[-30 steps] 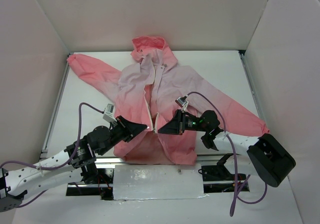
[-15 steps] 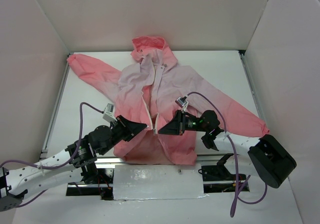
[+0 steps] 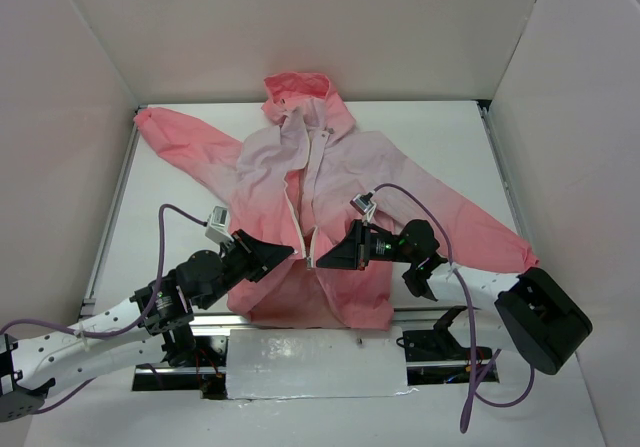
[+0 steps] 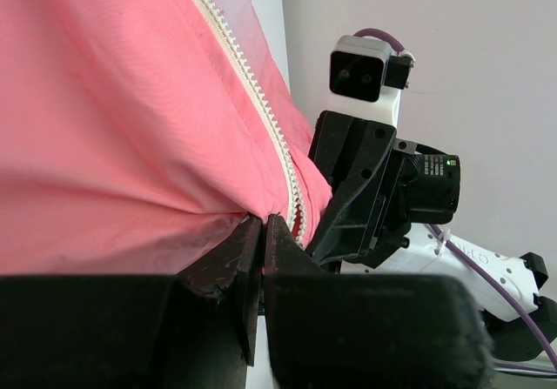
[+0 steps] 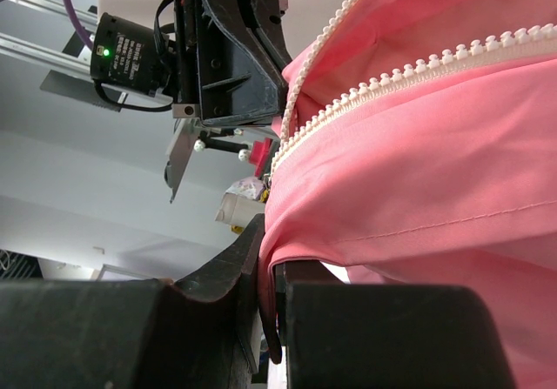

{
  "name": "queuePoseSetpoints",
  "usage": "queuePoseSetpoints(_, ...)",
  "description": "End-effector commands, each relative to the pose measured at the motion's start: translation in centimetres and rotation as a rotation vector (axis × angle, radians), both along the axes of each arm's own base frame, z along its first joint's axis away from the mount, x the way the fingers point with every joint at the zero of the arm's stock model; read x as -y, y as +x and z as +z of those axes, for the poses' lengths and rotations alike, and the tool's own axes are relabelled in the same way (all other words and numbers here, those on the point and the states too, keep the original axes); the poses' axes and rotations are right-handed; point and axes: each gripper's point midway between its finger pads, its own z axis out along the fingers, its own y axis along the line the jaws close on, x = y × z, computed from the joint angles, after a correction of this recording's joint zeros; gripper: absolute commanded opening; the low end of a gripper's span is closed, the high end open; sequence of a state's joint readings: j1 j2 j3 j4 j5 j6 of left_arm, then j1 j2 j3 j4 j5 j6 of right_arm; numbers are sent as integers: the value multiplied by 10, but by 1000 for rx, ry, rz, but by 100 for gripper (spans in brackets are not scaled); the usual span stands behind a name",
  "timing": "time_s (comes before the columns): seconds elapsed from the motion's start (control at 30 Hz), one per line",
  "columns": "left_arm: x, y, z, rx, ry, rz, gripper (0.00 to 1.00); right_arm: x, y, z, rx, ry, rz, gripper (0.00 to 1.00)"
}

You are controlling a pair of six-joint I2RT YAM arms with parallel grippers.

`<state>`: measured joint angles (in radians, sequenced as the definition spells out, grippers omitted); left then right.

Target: Zip up the jacket

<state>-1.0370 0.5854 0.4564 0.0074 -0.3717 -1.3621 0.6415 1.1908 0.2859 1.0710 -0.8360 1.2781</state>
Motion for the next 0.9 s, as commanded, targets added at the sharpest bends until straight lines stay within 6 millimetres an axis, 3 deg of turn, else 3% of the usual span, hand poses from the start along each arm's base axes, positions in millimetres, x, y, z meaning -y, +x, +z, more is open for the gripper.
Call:
queuePoseSetpoints(0.0,1,2,30,48,-81,9,0,0,-1,16,72,46,13,0)
queuePoseSetpoints(0.87,3,0,22,35,-80,-10,0,-3,7,28,92,69,15,0)
